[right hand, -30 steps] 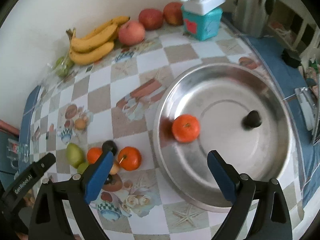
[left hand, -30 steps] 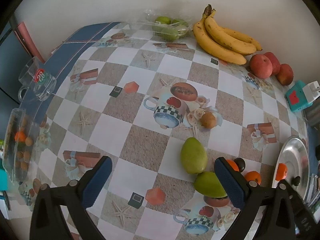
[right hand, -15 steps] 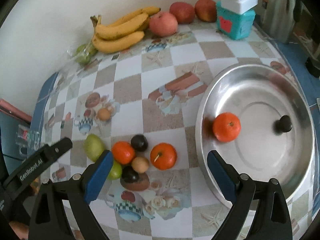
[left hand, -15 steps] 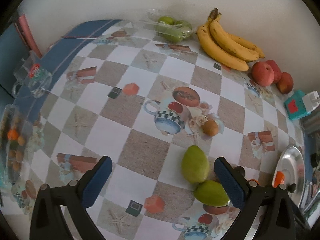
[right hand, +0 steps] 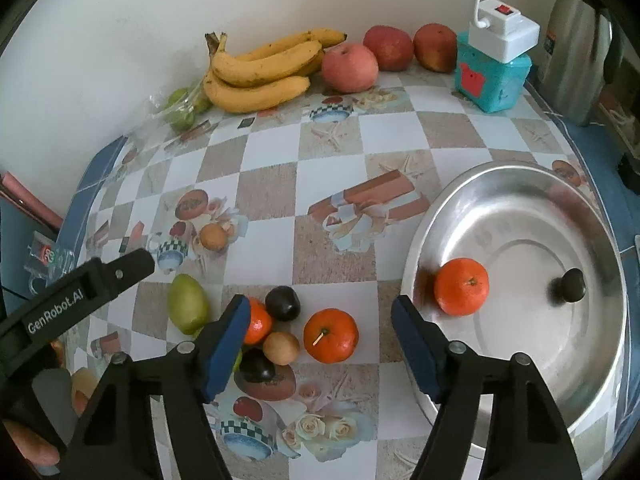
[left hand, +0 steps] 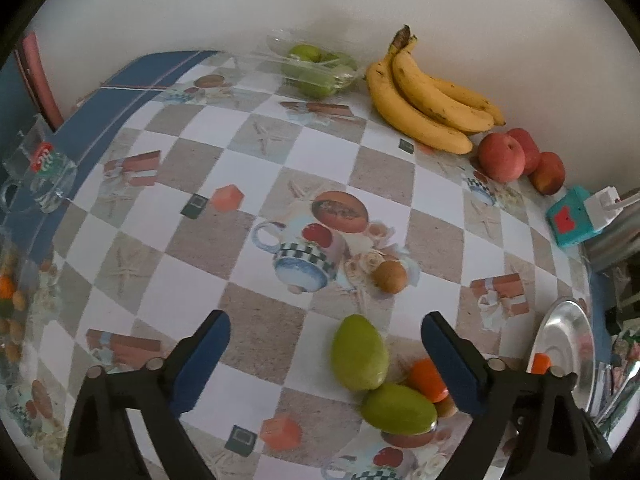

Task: Organize fruits
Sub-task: 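Grasp the green pear with the left tool while the right tool grasps the stemmed orange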

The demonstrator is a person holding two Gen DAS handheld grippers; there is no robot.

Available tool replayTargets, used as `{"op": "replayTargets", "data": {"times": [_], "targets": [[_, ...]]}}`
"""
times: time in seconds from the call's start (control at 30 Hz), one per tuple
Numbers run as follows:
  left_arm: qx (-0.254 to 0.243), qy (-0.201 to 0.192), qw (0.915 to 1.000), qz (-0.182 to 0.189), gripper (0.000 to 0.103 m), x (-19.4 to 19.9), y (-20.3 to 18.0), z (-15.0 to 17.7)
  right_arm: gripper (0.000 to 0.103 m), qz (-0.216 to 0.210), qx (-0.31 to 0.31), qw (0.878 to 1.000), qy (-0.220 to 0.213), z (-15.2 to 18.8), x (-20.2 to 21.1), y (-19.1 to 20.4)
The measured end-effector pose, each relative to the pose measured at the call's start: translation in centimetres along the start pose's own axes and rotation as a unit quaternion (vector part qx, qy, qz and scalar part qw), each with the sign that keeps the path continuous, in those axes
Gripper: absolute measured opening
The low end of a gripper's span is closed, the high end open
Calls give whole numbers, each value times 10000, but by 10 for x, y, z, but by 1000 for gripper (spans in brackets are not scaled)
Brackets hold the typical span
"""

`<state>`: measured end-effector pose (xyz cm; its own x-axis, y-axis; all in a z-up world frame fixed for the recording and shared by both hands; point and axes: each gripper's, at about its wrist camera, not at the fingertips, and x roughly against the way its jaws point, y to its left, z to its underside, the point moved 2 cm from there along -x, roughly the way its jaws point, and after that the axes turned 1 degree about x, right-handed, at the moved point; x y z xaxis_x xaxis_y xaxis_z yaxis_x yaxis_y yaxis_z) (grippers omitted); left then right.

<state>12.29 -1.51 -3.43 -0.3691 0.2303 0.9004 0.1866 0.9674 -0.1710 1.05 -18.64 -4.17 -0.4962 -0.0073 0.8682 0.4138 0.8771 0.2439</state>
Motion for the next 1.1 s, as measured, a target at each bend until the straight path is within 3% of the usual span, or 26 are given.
{"op": "replayTargets", "data": {"times": [0.17, 0.47, 0.7, 0.8, 1.1], "targets": [[9, 241, 9996, 179, 84, -15, -5, 5, 55, 18, 57, 9998, 173, 3, -10, 0], [14, 612, 9976, 315, 62, -35, -11, 14, 51, 70, 74, 9986, 524, 11, -29, -2], [188, 858, 9950, 468, 43, -46, -11, 18, 46, 21, 36, 9984, 564, 13, -33, -5], [126, 854, 9954, 424, 43, -45, -13, 19, 39, 20, 8, 9982, 598, 13, -34, -6], [216, 871, 9953, 370, 43, -44, -9, 17, 38, -14, 0, 9981, 613, 14, -35, -7]]}}
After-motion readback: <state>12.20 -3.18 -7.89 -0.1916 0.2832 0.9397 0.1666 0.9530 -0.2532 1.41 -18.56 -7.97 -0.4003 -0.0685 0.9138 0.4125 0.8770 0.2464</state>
